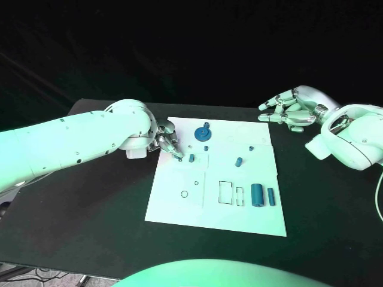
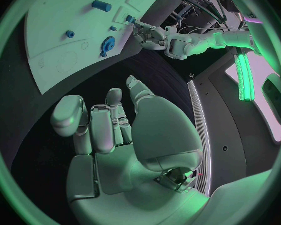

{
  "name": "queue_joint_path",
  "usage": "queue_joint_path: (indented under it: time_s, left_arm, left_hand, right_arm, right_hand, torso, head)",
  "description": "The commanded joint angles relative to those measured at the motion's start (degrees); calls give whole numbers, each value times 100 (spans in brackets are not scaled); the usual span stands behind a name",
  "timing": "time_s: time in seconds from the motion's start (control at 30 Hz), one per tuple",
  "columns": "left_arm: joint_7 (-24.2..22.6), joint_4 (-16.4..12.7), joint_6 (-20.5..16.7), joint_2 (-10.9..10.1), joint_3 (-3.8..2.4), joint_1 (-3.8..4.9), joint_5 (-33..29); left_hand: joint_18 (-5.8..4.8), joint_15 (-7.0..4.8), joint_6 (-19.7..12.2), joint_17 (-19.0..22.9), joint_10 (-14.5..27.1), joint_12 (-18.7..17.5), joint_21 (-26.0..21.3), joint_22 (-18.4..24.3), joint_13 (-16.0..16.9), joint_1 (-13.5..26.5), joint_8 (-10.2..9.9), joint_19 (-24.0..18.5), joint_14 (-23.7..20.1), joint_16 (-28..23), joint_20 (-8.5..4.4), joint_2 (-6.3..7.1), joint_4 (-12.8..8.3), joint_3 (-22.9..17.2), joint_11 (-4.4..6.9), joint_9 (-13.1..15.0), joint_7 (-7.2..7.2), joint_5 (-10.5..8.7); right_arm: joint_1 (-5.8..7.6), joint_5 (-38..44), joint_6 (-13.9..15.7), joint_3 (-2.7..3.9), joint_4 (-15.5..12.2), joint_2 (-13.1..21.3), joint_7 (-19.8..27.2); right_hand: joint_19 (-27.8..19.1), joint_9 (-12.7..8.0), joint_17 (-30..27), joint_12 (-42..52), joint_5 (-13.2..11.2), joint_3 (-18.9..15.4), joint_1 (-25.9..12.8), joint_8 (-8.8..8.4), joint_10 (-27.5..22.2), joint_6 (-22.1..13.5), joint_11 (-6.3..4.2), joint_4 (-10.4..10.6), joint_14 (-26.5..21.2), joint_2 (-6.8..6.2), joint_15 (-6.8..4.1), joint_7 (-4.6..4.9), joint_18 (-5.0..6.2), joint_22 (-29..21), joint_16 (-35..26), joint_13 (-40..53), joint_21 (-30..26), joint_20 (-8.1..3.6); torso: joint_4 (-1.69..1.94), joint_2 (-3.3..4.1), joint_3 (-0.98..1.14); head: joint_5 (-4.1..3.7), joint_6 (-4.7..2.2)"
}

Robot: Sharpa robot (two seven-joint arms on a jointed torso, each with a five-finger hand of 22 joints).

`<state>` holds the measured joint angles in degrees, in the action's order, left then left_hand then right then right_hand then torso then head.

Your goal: Assemble the parts on the task board

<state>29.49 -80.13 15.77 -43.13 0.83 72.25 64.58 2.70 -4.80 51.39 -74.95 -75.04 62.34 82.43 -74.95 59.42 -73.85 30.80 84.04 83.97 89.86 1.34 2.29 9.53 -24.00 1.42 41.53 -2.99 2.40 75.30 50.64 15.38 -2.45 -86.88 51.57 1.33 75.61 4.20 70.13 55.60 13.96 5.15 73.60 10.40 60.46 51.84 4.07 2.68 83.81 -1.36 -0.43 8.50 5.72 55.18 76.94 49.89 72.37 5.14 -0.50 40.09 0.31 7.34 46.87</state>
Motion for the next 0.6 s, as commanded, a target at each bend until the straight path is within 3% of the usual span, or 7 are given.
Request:
queue_joint_path:
  time_s: [0.03,0.6]
  left_arm:
    - [31,11,264,20,1,-4,70]
    - [24,51,288,75,4,-14,71]
  left_hand:
    - [-37,5,30,-1505,-37,8,-9,-549,-5,-4,17,194,603,14,-9,-24,-635,-666,-2,6,20,32]
    - [-37,5,34,-1505,-34,1,-12,-548,-13,22,25,193,603,14,-8,-12,-629,-694,-2,14,22,31]
  right_arm:
    - [-3,16,-53,1,-6,-3,53]
    - [-3,17,-56,1,-24,12,56]
  right_hand:
    - [-8,-4,-5,1,39,-15,4,25,18,7,-24,20,181,37,-36,38,76,-5,-23,-9,-33,-3]
    - [-7,-4,-5,-5,42,-19,4,29,14,6,-24,26,182,41,-37,38,76,-10,-26,-21,-38,-4]
  torso:
    - [2,-3,1]
    - [2,-4,0]
  head:
    - [1,12]
    - [3,42]
